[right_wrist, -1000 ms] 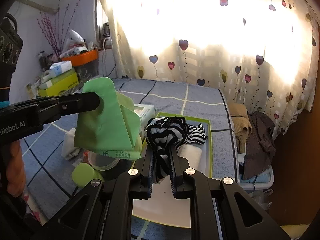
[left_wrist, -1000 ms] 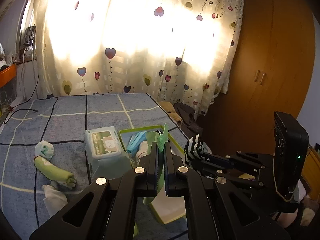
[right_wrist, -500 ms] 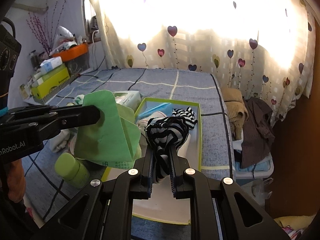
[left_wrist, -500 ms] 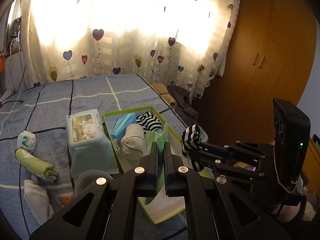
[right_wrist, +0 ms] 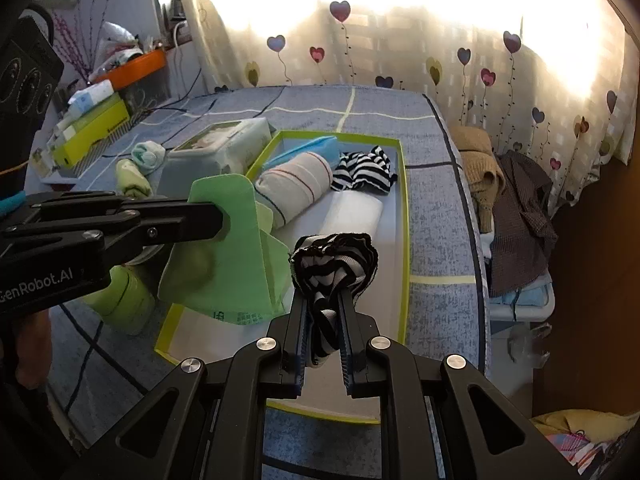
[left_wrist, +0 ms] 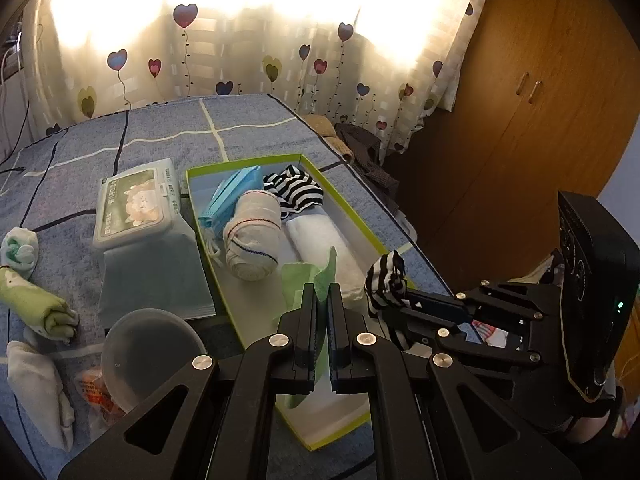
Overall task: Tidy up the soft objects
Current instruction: 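Lower the striped sock and green cloth into the tray and open both grippers, then withdraw both grippers from the tray back toward the pile, then lower the left gripper onto the clear plastic packet and close it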
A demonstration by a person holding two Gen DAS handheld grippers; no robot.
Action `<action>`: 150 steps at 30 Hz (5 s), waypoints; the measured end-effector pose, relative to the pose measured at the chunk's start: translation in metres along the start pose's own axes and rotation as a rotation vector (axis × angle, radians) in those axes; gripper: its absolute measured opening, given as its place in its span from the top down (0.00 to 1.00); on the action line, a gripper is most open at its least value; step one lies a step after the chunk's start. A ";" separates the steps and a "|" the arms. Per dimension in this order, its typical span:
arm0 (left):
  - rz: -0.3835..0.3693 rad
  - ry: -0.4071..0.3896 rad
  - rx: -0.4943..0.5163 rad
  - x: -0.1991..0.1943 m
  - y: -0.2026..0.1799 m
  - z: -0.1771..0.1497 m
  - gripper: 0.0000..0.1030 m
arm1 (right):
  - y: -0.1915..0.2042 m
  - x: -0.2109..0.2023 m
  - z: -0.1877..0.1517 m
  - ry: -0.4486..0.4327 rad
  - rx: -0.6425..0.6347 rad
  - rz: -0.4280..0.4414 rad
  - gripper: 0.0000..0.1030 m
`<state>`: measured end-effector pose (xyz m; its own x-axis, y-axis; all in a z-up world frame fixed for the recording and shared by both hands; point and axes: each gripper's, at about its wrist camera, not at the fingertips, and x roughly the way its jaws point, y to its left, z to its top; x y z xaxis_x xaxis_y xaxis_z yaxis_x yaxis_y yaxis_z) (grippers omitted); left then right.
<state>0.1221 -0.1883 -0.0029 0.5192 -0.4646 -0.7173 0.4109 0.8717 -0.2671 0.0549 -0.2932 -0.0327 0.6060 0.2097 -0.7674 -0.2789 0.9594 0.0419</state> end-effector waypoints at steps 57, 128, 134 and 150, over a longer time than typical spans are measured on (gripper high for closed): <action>0.128 -0.162 -0.101 -0.089 0.052 -0.031 0.74 | 0.030 -0.039 0.007 -0.118 0.017 0.042 0.52; 0.305 -0.124 -0.359 -0.105 0.181 -0.097 0.60 | 0.145 -0.030 0.044 -0.127 -0.228 0.197 0.40; 0.339 -0.160 -0.333 -0.114 0.172 -0.095 0.57 | 0.146 -0.027 0.044 -0.118 -0.229 0.197 0.40; 0.195 -0.043 -0.280 -0.059 0.145 -0.085 0.57 | 0.134 -0.020 0.043 -0.108 -0.202 0.189 0.40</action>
<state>0.0873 -0.0214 -0.0544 0.6016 -0.2860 -0.7458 0.0822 0.9509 -0.2984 0.0377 -0.1607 0.0155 0.6023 0.4099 -0.6850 -0.5304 0.8468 0.0405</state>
